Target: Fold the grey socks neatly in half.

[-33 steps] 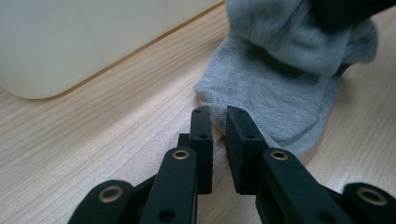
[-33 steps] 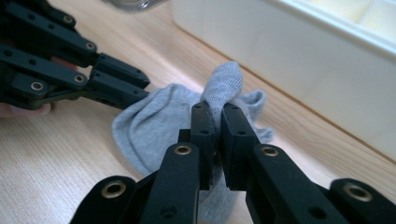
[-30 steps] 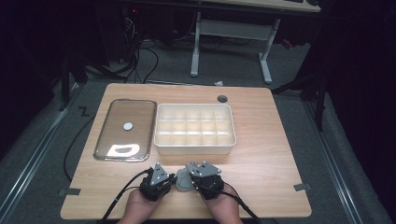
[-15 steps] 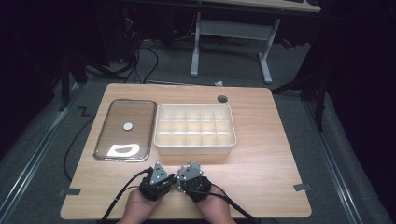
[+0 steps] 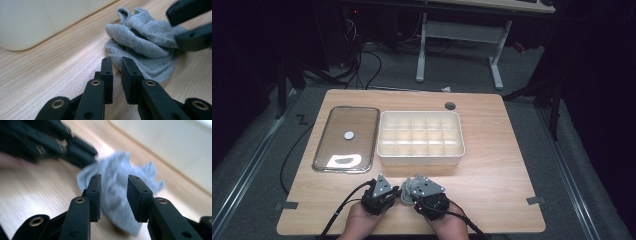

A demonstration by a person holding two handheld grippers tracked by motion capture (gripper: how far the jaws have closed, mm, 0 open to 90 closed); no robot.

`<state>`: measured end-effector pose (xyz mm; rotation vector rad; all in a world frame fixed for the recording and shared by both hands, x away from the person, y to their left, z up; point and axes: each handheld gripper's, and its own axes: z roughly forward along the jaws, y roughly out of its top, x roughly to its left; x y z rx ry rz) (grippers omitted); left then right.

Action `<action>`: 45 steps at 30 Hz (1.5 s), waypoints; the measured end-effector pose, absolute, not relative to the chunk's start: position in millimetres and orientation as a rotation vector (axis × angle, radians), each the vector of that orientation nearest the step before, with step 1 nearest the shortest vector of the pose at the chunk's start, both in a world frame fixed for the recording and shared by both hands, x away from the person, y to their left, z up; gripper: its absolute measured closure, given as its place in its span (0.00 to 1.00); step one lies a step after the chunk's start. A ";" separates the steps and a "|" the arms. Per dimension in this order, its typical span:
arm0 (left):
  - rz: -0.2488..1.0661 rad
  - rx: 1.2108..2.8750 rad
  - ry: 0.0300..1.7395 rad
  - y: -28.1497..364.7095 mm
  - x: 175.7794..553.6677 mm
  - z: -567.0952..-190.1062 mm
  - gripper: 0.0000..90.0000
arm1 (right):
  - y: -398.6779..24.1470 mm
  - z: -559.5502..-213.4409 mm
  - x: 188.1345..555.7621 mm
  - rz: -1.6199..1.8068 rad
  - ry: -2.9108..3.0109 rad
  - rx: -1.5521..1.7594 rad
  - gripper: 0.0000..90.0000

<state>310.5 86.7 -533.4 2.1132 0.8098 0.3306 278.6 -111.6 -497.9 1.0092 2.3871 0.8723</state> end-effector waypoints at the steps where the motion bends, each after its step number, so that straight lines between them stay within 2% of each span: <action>1: 0.331 2.114 0.810 86.7 310.5 -533.4 0.88 | -112.3 -501.4 278.9 0.870 2.399 1.014 0.72; 4: 0.332 2.113 0.810 86.6 310.5 -533.4 0.88 | -112.8 -506.2 279.2 0.858 2.410 1.019 0.72; 6: 0.334 2.114 0.813 86.3 310.6 -533.5 0.88 | -112.8 -508.4 279.9 0.829 2.406 1.014 0.85; 7: 0.334 2.114 0.813 86.3 310.6 -533.5 0.88 | -113.9 -507.7 279.5 0.838 2.399 1.002 0.97; 8: 0.334 2.115 0.814 86.2 310.7 -533.6 0.88 | -115.1 -506.0 278.5 0.856 2.383 1.004 0.98; 20: 0.345 2.145 0.798 82.1 310.5 -534.1 0.90 | -120.3 -491.4 288.5 1.020 2.299 1.129 0.99; 29: 0.345 2.158 0.776 79.9 310.5 -534.1 0.92 | -97.5 -508.6 298.5 0.991 2.382 1.095 0.99; 38: 0.345 2.159 0.776 80.4 310.3 -534.0 0.93 | -90.6 -514.7 289.6 0.971 2.444 1.030 0.99; 43: 0.322 2.076 0.819 89.8 312.4 -532.5 0.93 | -92.9 -519.5 285.7 1.012 2.438 1.038 0.99; 45: 0.350 2.042 0.806 92.8 310.7 -527.0 0.94 | -93.0 -520.6 284.3 1.029 2.434 1.042 0.99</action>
